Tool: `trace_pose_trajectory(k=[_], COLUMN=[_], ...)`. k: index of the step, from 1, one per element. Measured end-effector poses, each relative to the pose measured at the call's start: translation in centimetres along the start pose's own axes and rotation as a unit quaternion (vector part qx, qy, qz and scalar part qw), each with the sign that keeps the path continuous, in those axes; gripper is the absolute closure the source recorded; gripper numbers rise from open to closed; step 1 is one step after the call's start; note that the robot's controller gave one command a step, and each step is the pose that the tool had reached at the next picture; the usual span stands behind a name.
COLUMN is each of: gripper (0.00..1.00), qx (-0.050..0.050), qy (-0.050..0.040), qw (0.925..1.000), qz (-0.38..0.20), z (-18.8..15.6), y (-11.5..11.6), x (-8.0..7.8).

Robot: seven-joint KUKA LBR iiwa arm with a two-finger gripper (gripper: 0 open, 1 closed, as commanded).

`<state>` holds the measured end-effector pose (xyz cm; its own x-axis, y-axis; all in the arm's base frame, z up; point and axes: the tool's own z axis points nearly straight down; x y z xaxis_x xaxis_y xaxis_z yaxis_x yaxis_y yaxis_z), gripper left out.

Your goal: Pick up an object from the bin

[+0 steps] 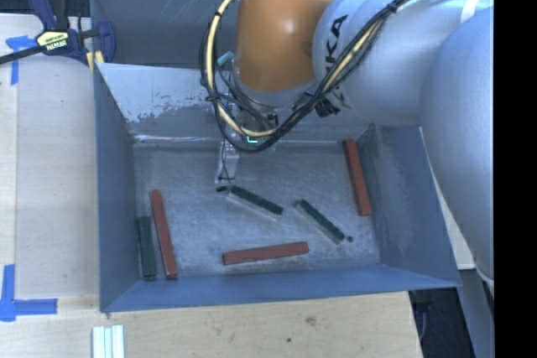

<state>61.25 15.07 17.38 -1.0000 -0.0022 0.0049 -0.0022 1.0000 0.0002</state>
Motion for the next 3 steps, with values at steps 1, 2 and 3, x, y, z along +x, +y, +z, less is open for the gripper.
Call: trace_pose_trajectory(k=[1,2,3], gripper=[0.00,1.00,0.00], qx=[0.002,-0.001,0.000], qy=[0.0000,-0.0052,-0.0041], qw=[1.0000,1.0000,1.0000], qz=[-0.003,-0.004,-0.004], z=[10.84,10.26,10.35], y=[-7.94,-7.52,-7.54], x=[2.75,2.42,2.49])
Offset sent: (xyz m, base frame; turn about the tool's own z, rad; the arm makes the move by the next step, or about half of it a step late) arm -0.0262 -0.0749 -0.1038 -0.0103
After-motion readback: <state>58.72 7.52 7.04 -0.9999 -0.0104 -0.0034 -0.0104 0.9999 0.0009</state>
